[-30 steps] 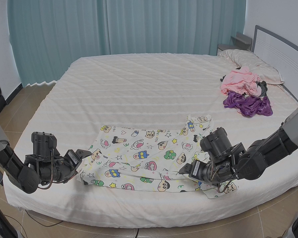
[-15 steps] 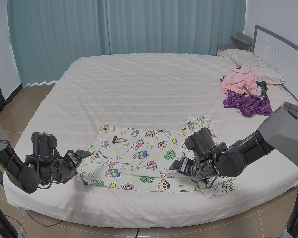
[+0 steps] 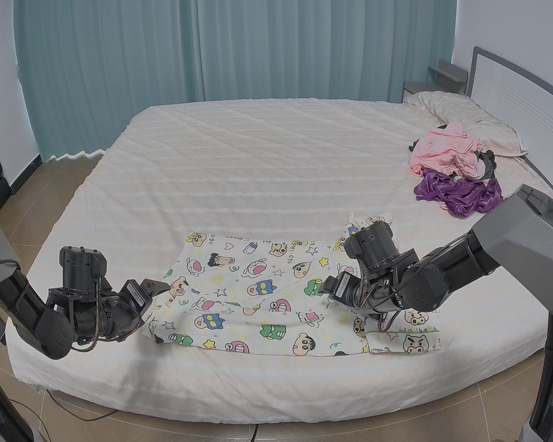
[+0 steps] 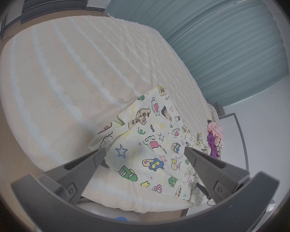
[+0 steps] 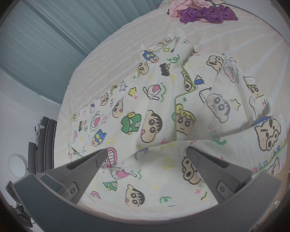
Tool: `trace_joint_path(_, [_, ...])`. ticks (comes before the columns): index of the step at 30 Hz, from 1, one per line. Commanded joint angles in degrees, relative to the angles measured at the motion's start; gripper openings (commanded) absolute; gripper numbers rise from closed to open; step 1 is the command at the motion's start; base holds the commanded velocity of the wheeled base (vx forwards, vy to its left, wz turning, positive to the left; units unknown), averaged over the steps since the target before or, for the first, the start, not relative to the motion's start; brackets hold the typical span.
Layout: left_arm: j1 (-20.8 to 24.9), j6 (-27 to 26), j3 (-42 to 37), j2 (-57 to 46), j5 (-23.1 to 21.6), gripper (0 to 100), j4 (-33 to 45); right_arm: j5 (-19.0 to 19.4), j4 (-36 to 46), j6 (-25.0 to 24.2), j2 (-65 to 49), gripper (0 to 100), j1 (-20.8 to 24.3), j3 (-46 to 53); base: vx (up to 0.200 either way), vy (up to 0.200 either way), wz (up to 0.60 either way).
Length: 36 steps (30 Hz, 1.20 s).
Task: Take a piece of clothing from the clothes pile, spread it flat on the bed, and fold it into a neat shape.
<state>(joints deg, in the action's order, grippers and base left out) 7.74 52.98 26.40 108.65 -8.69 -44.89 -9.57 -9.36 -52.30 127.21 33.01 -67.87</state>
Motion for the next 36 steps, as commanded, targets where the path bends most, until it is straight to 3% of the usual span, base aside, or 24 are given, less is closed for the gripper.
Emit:
trace_joint_path(1, [-0.01,0.02,0.05,0.15,-0.01,100,-0.03,-0.1,-0.13,-0.09,0.58,100,-0.23,-1.39,0.0,0.0,0.0])
trace_joint_path(20, [-0.01,-0.16,0.23,0.24,-0.01,100,-0.03,0.25,-2.15,0.09,1.9,100,2.5,-0.25,0.0,0.0,0.0])
trace_joint_path(28, [0.08,-0.77,1.37,0.07,0.17,100,-0.03,-0.1,-3.03,-0.35,0.58,100,0.91,-0.69,0.0,0.0,0.0])
trace_joint_path(30, [0.08,-2.09,2.07,0.07,0.17,100,0.06,-0.01,-2.5,-0.35,-1.61,100,0.74,-0.43,0.0,0.0,0.0])
trace_joint_path(36, [0.52,-15.01,5.76,2.7,0.61,100,0.68,-0.45,-3.03,3.61,-9.96,100,-0.67,6.78,0.0,0.0,0.0])
